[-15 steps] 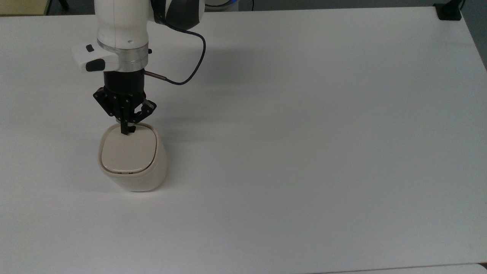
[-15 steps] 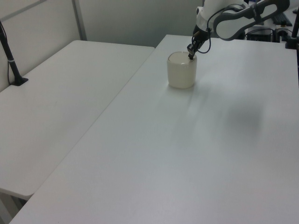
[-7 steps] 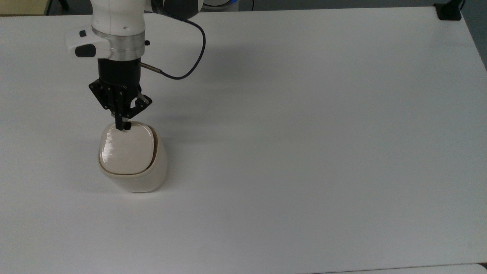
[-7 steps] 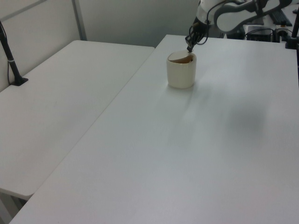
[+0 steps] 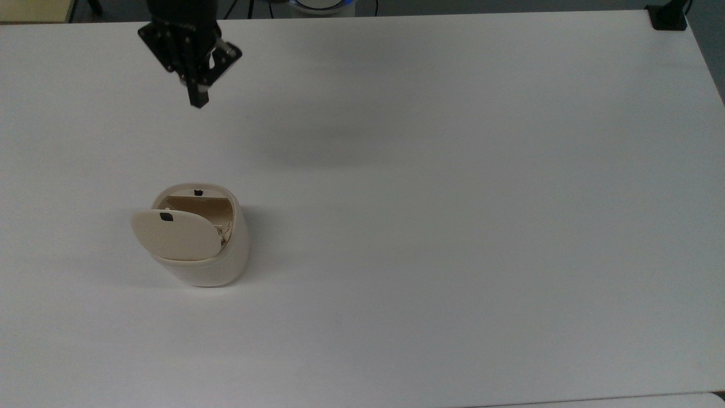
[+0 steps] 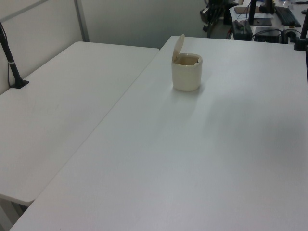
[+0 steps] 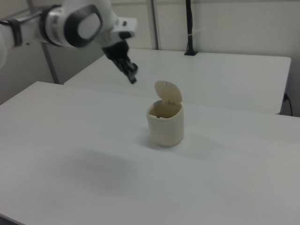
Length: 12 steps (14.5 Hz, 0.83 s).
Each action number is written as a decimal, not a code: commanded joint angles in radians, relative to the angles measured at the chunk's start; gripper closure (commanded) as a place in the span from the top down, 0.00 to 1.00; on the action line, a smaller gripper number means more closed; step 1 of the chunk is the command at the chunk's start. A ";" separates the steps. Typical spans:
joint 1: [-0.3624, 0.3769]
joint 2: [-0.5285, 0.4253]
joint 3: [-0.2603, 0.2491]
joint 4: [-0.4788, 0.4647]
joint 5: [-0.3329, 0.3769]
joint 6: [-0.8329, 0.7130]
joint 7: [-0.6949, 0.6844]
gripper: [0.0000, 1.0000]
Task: Open the trash bin
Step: 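Lift the gripper up away from the bin as the lid flips open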
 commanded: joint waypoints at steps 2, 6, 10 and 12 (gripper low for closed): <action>0.054 -0.108 0.002 -0.019 0.024 -0.237 0.009 0.00; 0.054 -0.130 0.011 -0.014 0.049 -0.355 -0.072 0.16; 0.051 -0.121 0.027 -0.014 0.037 -0.361 -0.300 0.92; 0.048 -0.112 0.027 -0.014 0.027 -0.355 -0.334 1.00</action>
